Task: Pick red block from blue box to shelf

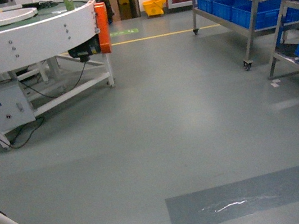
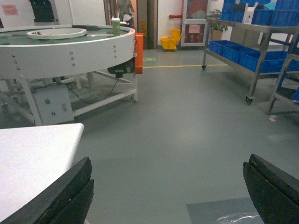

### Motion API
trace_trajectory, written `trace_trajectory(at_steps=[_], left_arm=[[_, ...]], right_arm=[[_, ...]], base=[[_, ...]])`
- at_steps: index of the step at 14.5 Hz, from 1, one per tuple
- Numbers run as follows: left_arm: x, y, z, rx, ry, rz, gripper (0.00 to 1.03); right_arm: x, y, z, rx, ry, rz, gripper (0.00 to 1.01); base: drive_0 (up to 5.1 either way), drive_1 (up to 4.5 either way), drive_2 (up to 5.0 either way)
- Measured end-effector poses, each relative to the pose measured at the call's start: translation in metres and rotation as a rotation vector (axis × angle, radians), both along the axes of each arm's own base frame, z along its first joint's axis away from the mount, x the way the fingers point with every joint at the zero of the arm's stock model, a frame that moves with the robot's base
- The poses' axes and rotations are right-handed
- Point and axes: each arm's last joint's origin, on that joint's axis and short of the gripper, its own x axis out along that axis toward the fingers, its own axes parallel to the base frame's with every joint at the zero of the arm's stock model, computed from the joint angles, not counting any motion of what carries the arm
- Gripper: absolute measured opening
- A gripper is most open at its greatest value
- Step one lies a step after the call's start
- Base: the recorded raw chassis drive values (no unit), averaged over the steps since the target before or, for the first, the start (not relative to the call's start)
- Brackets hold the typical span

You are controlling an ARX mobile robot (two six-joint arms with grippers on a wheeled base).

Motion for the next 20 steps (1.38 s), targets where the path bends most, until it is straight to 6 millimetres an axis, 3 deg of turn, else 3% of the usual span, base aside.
trace_trajectory(at_steps=[20], left_arm=[[0.0,0.0003,0.0,0.0,0.0,0.004,0.98]], right_arm=[[0.0,0.0,-0.0001,0.0,0.001,0.0,0.28]], base=[[0.0,4.09,-4.1]])
